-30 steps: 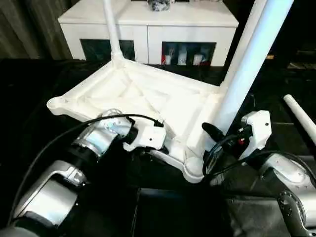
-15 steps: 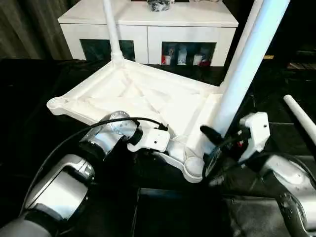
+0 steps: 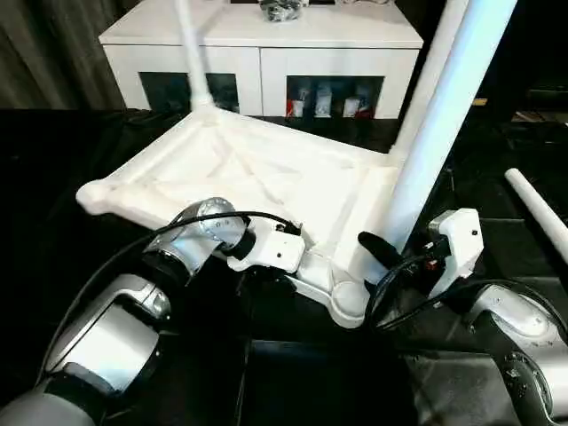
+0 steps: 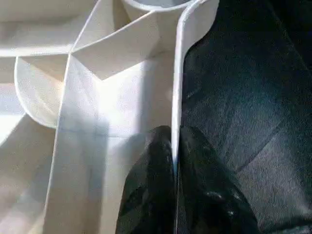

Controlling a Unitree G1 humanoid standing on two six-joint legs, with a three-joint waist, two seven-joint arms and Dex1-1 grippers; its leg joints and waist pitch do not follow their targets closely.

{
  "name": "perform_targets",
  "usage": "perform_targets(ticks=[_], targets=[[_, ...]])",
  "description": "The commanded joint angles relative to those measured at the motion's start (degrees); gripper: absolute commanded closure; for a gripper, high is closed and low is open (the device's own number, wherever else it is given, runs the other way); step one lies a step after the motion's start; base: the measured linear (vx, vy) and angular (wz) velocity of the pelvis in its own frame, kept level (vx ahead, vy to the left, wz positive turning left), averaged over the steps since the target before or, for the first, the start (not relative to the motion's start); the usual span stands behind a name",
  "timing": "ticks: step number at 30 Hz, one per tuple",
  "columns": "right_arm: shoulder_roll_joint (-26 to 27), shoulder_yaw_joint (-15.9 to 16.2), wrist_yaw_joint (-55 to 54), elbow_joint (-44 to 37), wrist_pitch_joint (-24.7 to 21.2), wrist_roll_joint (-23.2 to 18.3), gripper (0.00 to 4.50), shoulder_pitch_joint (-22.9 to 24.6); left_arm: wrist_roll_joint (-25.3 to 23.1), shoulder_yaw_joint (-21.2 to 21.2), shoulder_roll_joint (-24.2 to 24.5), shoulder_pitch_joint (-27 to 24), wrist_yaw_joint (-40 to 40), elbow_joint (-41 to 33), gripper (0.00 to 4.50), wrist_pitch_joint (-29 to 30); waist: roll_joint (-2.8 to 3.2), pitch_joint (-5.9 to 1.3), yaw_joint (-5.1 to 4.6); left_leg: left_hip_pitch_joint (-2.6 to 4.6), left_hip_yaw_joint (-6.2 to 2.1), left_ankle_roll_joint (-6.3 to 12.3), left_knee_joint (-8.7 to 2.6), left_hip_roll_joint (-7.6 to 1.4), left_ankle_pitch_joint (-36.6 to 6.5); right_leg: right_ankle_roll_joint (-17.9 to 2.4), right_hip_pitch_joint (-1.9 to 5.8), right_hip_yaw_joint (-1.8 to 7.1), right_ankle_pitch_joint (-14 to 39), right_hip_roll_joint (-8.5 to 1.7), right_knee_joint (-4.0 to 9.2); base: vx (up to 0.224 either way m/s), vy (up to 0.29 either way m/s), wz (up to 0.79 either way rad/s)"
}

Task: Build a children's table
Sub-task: Insert table leg to table base

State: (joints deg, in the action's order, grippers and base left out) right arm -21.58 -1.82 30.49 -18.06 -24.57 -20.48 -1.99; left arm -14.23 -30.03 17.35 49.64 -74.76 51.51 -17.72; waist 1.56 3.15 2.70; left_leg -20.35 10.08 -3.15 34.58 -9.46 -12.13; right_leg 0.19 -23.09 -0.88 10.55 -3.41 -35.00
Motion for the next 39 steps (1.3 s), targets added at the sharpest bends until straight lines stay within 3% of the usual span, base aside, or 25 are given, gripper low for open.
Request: perform_targets(ticks=[1, 5, 8, 9, 11, 12, 13, 15, 16, 17, 19, 22, 24, 26, 31, 33, 39], targets=[[0.0, -0.9, -0.3, -1.1, 0.4, -0.3, 2.62, -0.5, -0.5, 1.0, 1.2, -2.3, 2.2, -0.6, 4.45, 5.0, -0.35, -3.54, 0.42, 0.14, -1.16, 2.65, -4.07, -3.19, -9.0, -17.4, 3.57, 2.21, 4.0, -4.59, 3.73, 0.0, 0.0, 0.0], [0.5, -0.9, -0.9, -0.9, 0.4, -0.4, 2.62, -0.8, 1.9, 4.3, 0.9, -6.0, 4.9, -6.6, 4.49, 13.1, -0.2, -3.24, 0.05, 0.15, -1.26, 1.93, -4.39, -3.18, -11.2, -16.4, 3.47, 2.19, 9.6, -4.59, 4.21, 0.0, 0.0, 0.0], [0.9, -1.1, -1.8, -0.9, 0.0, -0.5, 2.62, -0.8, 1.8, 7.8, 1.4, -12.1, 11.6, -16.6, 4.49, 22.6, -0.14, -3.33, -0.51, -0.28, -1.46, 1.88, -4.44, -3.26, -10.7, -15.5, 3.76, 2.14, 11.5, -4.7, 4.2, 0.0, 0.0, 0.0], [1.1, -1.2, -2.1, -0.9, -0.2, -0.6, 2.62, -0.7, 1.6, 8.7, 1.4, -14.1, 12.9, -19.5, 4.49, 25.0, -0.11, -3.27, -0.73, -0.29, -1.41, 1.95, -4.41, -3.07, -11.1, -14.3, 3.52, 2.07, 14.4, -4.57, 4.57, 0.0, 0.0, 0.0], [1.2, -1.4, -2.2, -0.9, -0.4, -0.7, 2.62, -0.7, 1.5, 9.1, 1.5, -15.4, 13.7, -21.7, 4.49, 26.9, -0.06, -3.24, -0.99, -0.37, -1.45, 1.9, -4.49, -3.03, -11.4, -13.7, 3.52, 2.04, 15.9, -4.49, 4.7, 0.0, 0.0, 0.0], [1.2, -1.5, -2.3, -0.7, -0.4, -0.7, 2.62, -0.7, 1.3, 10.1, 1.6, -19.1, 14.3, -27.7, 4.49, 31.2, -0.25, -3.33, -1.34, -0.46, -1.49, 2.12, -4.47, -3.07, -10.7, -13.2, 3.45, 2.05, 15.8, -4.44, 4.64, 0.0, 0.0, 0.0], [1.2, -1.5, -2.3, -0.7, -0.4, -0.7, 2.62, -0.7, 1.4, 10.2, 1.6, -19.6, 14.3, -28.5, 4.49, 31.5, -0.17, -3.22, -1.45, -0.53, -1.49, 2.39, -4.47, -2.96, -10.8, -13.0, 3.27, 2.01, 16.1, -4.33, 4.85, 0.0, 0.0, 0.0], [1.3, -1.5, -2.3, 0.1, -0.5, -0.8, 2.62, -1.3, 2.7, 10.5, 1.7, -23.8, 13.4, -35.7, 4.49, 33.2, -0.6, -3.28, -1.67, -0.43, -1.47, 2.83, -4.42, -3.05, -10.7, -12.9, 3.18, 2.04, 16.3, -4.38, 4.76, 0.0, 0.0, 0.0], [1.4, -1.4, -2.4, 0.5, -0.6, -0.8, 2.62, -1.6, 3.3, 10.1, 1.8, -24.8, 13.1, -37.5, 4.49, 31.2, -1.18, -3.26, -1.88, -0.49, -1.32, 3.3, -4.4, -3.04, -10.6, -12.6, 2.98, 1.99, 16.6, -4.22, 4.94, 0.0, 0.0, 0.0], [1.5, -1.4, -2.4, 0.7, -0.6, -0.8, 2.62, -1.8, 3.7, 10.0, 1.8, -25.1, 12.8, -37.9, 4.49, 30.8, -0.79, -3.28, -1.69, -0.39, -1.42, 3.44, -4.4, -3.06, -10.6, -12.6, 2.83, 2.01, 16.7, -4.28, 4.88, 0.0, 0.0, 0.0], [1.7, -1.6, -2.8, 1.7, -0.8, -1.0, 2.62, -2.9, 5.7, 9.5, 1.7, -26.7, 11.9, -40.5, 4.49, 29.4, -0.93, -3.16, -1.69, -0.13, -1.19, 3.6, -4.52, -3.12, -11.3, -12.5, 2.3, 1.99, 16.9, -3.94, 5.1, 0.0, 0.0, 0.0], [2.4, -2.5, -3.5, 3.6, -1.3, -1.7, 2.62, -4.6, 4.6, 8.4, 2.0, -26.8, 14.0, -40.2, 4.49, 20.6, -0.92, -3.05, -1.23, -0.05, -1.06, 3.49, -4.51, -2.97, -11.7, -11.5, 2.15, 2.18, 17.4, -3.99, 5.19, 0.0, 0.0, 0.0], [2.3, -2.3, -3.2, 3.9, -1.3, -1.6, 2.62, -4.9, 4.4, 9.0, 1.6, -26.7, 15.1, -40.2, 4.49, 21.4, -0.83, -3.08, -0.52, 0.31, -0.9, 3.0, -4.5, -3.11, -11.1, -11.2, 1.9, 2.27, 16.1, -3.9, 5.03, 0.0, 0.0, 0.0], [1.9, -1.7, -2.3, 4.4, -1.3, -1.4, 2.62, -5.3, 4.9, 10.1, 0.7, -26.8, 16.2, -40.9, 4.49, 24.6, -0.89, -3.08, -0.38, 0.12, -0.88, 2.83, -4.51, -3.13, -10.3, -11.5, 2.09, 2.27, 14.7, -3.97, 4.77, 0.0, 0.0, 0.0], [1.9, -0.3, -0.9, 4.0, -2.1, -1.9, 2.62, -6.3, 5.5, 10.2, 1.1, -26.6, 16.5, -40.7, 4.49, 26.0, -1.09, -2.98, -0.52, -0.28, -1.04, 2.82, -4.55, -2.91, -10.3, -10.7, 2.3, 2.19, 16.2, -4.07, 4.86, 0.0, 0.0, 0.0], [2.4, -0.1, -0.5, 3.9, -3.0, -2.9, 2.62, -6.8, 5.8, 10.1, 1.4, -26.3, 17.0, -39.3, 4.49, 24.8, -1.14, -2.84, -0.63, -0.22, -1.1, 2.76, -4.64, -2.94, -11.1, -9.7, 2.06, 2.17, 19.2, -4.12, 5.19, 0.0, 0.0, 0.0], [3.0, 1.0, 0.0, 4.9, -2.9, -2.2, 2.62, -7.8, 6.4, 10.4, 2.5, -25.8, 14.9, -37.7, 4.49, 25.1, -1.03, -2.83, -0.72, -0.3, -1.14, 2.1, -4.76, -2.98, -11.4, -9.5, 1.99, 2.23, 18.9, -4.09, 5.12, 0.0, 0.0, 0.0]])
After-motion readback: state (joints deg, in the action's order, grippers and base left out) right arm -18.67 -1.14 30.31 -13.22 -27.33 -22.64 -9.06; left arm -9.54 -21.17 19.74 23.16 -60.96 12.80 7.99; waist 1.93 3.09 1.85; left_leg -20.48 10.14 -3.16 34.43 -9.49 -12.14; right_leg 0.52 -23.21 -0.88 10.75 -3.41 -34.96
